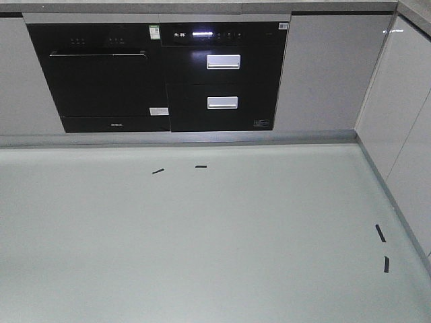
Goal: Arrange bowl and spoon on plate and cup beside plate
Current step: 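Drive the base toward the grey countertop with both grippers held still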
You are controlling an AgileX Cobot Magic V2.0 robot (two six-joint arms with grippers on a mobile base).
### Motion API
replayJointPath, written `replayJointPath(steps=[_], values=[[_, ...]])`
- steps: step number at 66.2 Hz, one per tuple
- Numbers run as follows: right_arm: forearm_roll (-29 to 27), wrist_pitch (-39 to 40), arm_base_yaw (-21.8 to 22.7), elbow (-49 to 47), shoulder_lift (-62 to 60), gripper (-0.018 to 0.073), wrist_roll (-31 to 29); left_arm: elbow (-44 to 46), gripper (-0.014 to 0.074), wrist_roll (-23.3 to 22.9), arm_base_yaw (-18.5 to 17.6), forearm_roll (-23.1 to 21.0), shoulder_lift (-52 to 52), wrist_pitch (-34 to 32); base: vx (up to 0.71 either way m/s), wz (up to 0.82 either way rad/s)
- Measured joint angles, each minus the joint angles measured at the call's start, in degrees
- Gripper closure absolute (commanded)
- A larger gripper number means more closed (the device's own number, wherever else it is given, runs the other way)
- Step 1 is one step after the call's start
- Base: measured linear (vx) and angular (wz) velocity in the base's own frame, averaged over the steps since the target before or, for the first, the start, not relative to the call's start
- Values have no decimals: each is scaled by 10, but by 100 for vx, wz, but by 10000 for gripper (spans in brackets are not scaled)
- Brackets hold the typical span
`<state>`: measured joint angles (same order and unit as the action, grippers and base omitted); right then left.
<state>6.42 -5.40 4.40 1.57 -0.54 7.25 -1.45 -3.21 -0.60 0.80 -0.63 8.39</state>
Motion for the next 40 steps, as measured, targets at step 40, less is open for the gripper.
replayJointPath(steps=[40], values=[[0, 0, 0, 0, 0, 564, 0, 0, 602, 0, 0, 0, 0, 0, 0, 0]])
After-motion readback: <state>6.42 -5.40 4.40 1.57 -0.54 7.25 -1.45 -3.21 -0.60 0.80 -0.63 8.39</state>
